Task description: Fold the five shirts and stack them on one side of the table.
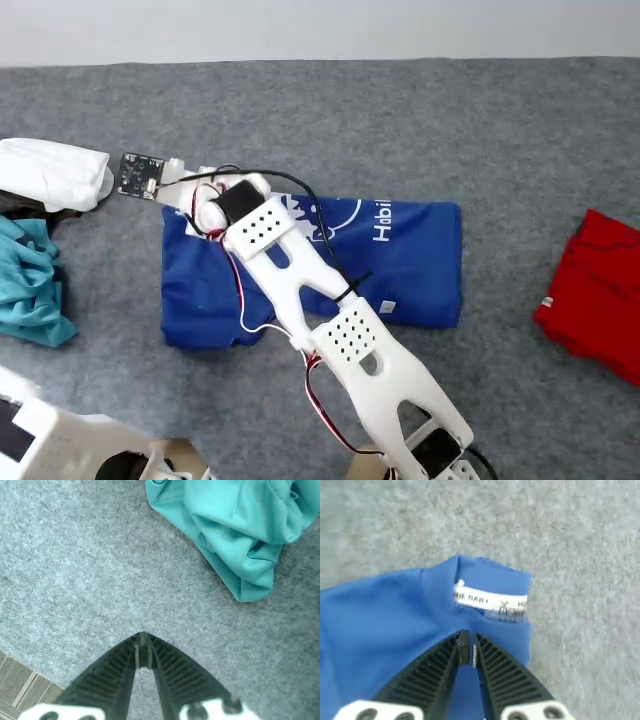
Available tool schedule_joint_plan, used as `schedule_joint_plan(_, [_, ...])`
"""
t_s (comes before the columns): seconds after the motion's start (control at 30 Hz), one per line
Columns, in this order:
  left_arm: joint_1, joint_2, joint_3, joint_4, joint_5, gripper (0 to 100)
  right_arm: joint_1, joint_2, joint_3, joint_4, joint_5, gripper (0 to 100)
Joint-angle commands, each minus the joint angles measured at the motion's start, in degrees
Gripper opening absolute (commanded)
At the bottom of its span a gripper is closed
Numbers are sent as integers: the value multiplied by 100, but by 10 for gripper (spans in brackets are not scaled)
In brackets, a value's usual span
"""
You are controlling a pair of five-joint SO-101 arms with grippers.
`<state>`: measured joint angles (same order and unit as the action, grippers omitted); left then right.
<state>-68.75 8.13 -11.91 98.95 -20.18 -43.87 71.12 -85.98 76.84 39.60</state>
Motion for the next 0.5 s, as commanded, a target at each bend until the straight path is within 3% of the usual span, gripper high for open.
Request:
schedule_joint_plan(0.0, [9,-88,-48,70,-18,2,-224,-171,-914,971,26,23])
schedule_joint_plan(0.23, [0,-88,-48,97,-18,2,-593,-629,-1037,2589,18,19])
schedule_joint_plan(0.47, [26,-88,-48,97,-18,2,-646,-1077,-818,2624,-809,9])
